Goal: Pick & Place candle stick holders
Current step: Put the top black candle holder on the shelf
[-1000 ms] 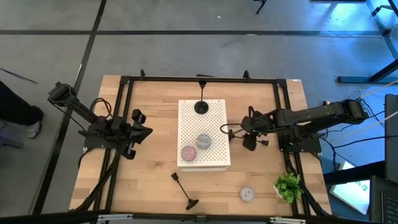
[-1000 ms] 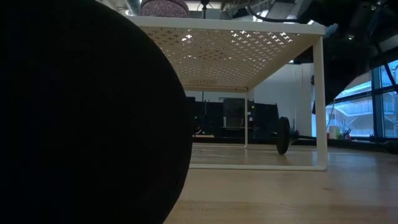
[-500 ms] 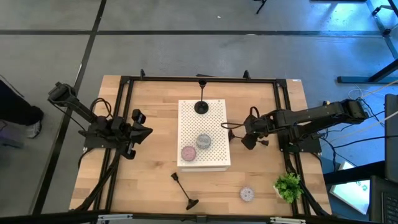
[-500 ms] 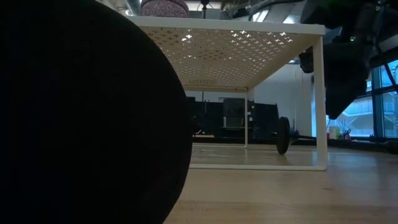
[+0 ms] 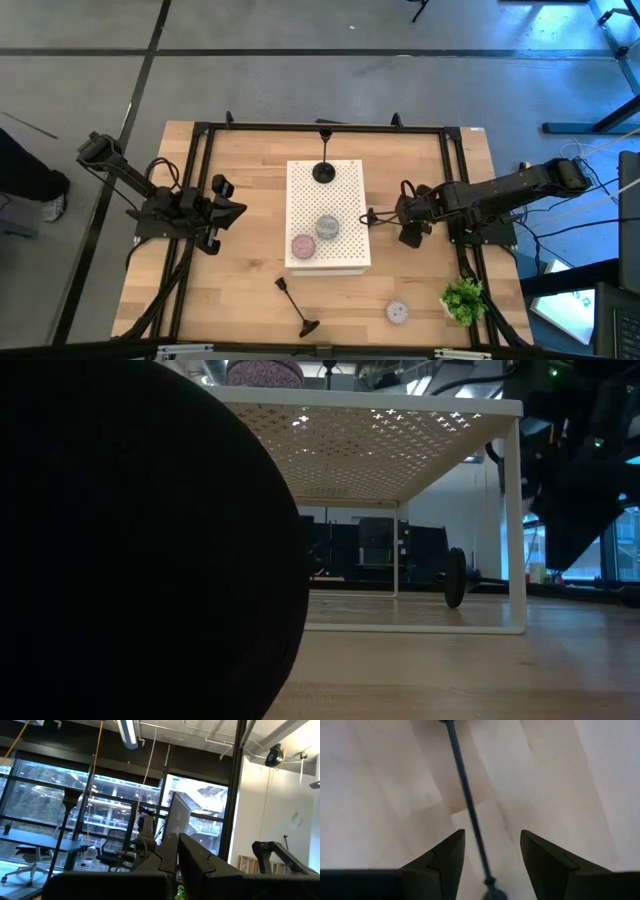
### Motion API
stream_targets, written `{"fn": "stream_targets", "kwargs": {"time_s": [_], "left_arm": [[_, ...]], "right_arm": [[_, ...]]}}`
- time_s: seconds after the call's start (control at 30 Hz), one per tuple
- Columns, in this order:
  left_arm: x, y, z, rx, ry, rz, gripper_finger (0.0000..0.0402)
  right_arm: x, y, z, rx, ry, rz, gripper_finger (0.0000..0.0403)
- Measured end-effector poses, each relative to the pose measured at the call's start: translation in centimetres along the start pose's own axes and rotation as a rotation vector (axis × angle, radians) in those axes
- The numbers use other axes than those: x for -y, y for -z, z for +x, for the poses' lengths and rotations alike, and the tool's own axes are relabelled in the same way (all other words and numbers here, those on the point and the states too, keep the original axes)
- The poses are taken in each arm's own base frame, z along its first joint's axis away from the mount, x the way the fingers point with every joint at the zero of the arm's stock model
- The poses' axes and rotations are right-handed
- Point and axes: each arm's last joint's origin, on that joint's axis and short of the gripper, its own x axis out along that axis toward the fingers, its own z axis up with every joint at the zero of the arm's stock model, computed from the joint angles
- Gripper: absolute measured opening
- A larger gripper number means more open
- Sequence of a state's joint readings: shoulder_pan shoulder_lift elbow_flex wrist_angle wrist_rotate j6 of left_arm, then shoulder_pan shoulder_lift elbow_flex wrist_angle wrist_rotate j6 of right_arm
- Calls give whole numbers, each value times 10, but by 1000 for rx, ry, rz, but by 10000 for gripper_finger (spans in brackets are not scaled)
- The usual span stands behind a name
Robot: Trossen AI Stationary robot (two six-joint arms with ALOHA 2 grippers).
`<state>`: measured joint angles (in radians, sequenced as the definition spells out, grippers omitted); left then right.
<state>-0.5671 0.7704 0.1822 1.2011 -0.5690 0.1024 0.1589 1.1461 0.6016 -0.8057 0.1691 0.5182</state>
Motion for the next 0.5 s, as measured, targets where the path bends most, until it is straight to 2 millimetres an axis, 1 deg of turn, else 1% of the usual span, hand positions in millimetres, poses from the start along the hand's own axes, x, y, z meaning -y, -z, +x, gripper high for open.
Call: {"fn": "stream_targets", "kwargs": {"time_s": [0.17,0.23,0.37,0.5], "left_arm": [[0,0,0,-1,0,0,6],[0,0,0,-1,0,0,6],[0,0,0,-1,0,0,6],[0,0,0,-2,0,0,6]], "right_arm": [[0,-2,0,37,31,-29,195],[-1,-4,0,55,19,-26,195],[-5,-8,0,77,-66,-20,195],[-5,-8,1,72,-57,-23,195]]}}
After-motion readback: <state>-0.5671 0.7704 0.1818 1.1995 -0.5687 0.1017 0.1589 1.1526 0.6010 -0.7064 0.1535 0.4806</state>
